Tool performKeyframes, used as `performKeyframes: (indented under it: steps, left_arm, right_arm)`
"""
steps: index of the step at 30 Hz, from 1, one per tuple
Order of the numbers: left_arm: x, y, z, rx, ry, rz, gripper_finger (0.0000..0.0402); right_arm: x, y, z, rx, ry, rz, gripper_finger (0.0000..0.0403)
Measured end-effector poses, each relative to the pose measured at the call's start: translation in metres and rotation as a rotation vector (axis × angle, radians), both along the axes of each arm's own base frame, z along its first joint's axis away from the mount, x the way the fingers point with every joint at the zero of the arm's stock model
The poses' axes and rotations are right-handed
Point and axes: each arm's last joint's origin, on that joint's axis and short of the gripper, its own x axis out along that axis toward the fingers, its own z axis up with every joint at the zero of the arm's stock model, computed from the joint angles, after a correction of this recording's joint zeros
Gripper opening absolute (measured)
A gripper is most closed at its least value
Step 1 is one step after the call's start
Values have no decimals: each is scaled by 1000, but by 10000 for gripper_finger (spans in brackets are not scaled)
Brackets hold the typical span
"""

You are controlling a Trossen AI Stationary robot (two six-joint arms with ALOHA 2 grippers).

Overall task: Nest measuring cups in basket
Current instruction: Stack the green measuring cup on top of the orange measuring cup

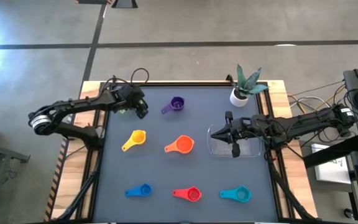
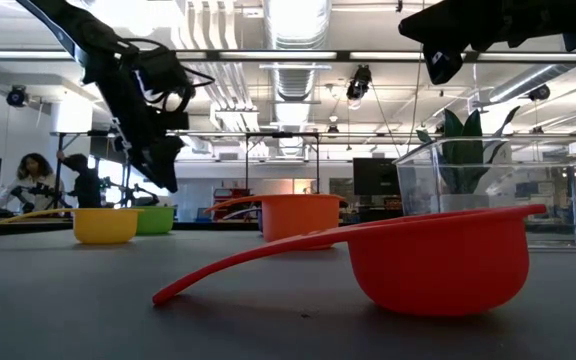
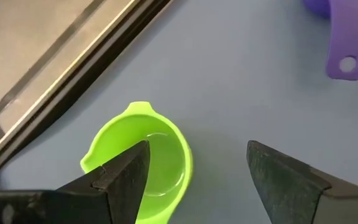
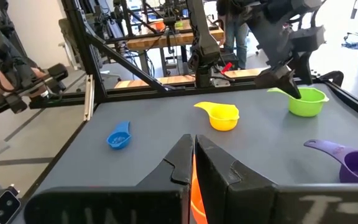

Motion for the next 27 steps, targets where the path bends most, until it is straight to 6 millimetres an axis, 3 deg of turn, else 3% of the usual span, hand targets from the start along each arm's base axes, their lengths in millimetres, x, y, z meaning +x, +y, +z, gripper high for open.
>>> performKeyframes:
  steps: [23,27]
  left_arm:
    - [14,-1,3,-34,-155,-114,251]
    - [17,-6,2,-105,-197,-189,251]
  right_arm:
    - [0,0,0,13,1,-4,9]
    - [0,-1,0,6,0,-21,9]
